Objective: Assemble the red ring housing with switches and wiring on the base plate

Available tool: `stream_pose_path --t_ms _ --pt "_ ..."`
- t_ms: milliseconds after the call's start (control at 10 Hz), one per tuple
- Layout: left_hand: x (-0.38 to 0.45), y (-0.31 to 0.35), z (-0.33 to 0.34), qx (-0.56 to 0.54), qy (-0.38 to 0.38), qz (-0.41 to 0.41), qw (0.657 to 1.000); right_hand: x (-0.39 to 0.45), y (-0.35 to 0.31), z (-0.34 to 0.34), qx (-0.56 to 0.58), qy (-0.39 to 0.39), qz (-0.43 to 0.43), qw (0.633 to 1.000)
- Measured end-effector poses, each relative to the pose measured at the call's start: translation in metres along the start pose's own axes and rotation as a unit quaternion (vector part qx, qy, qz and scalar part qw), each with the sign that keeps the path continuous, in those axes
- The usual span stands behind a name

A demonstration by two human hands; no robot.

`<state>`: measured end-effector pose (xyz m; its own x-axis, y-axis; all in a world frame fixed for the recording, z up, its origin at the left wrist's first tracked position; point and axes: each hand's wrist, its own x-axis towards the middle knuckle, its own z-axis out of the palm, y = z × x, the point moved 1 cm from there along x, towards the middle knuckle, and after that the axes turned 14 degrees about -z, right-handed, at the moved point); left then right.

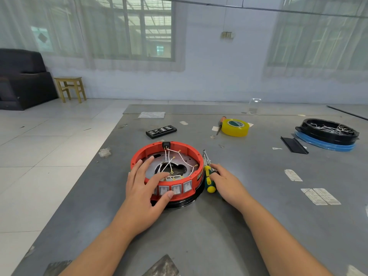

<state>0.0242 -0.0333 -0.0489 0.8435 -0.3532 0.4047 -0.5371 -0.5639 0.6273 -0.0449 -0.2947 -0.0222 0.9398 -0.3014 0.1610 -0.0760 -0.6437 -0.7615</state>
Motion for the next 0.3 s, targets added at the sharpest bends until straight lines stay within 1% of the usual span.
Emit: stream_pose_path --t_ms 100,200,300 --pt "-0.003 -0.003 -0.003 -0.009 0.0 -0.008 1.0 0.001 0.001 -0.007 0.015 0.014 -0.002 1.0" --pt "-0.004 -0.005 -0.009 -0.004 0.001 -0.014 1.0 0.002 -0.002 -0.015 0.006 0.022 0.009 1.0" --pt "-0.011 -0.015 -0.019 0.001 -0.006 -0.02 1.0 -0.001 -0.028 -0.031 0.011 0.026 -0.034 0.999"
